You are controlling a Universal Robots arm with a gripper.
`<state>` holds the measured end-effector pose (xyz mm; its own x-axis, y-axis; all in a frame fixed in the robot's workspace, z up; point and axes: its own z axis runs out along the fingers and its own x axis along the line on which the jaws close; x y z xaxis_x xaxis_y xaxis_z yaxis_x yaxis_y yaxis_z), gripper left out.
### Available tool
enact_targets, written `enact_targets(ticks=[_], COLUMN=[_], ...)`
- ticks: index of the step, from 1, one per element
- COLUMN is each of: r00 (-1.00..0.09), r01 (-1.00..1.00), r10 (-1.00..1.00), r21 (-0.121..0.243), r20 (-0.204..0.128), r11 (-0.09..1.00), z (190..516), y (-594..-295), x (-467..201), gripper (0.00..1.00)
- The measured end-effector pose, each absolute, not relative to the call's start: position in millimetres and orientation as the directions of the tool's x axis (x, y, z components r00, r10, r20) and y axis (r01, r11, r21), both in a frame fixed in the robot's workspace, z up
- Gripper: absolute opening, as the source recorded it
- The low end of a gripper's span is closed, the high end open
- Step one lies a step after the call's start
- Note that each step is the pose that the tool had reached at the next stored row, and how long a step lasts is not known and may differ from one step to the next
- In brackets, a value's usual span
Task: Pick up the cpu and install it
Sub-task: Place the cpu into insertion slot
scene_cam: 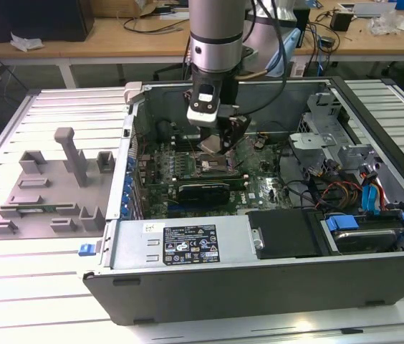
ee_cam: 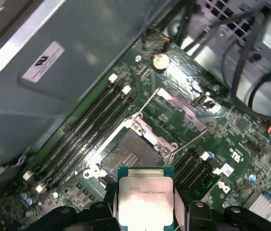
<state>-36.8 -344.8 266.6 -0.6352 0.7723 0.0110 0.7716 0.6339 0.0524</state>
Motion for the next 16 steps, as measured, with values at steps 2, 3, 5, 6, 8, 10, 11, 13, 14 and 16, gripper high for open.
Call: enact_targets(ticks=[2,3,5,6,8,10,11,13,14,16], r00=[-0.583,-0.568,-0.534,-0.52,-0.474,-0.42,-0.393,-0.353,-0.338,-0.299], r01=[0.812,0.822,0.845,0.853,0.879,0.906,0.918,0.934,0.94,0.953], r10=[0.812,0.823,0.845,0.854,0.88,0.907,0.919,0.935,0.941,0.954], r21=[0.052,0.052,0.052,0.052,0.052,0.052,0.052,0.052,0.052,0.052], r20=[0.011,0.011,0.011,0.011,0.011,0.011,0.011,0.011,0.011,0.011], r11=[0.582,0.567,0.533,0.519,0.473,0.419,0.392,0.352,0.338,0.298], z=[266.5,266.5,266.4,266.4,266.3,266.2,266.1,266.1,266.0,265.9], y=[-344.8,-344.8,-344.8,-344.8,-344.8,-344.8,-344.8,-344.8,-344.8,-344.8], x=[-36.8,-36.8,-36.8,-36.8,-36.8,-36.8,-36.8,-36.8,-36.8,-36.8], gripper=[0.55,0.55,0.55,0.55,0.55,0.55,0.55,0.55,0.55,0.55])
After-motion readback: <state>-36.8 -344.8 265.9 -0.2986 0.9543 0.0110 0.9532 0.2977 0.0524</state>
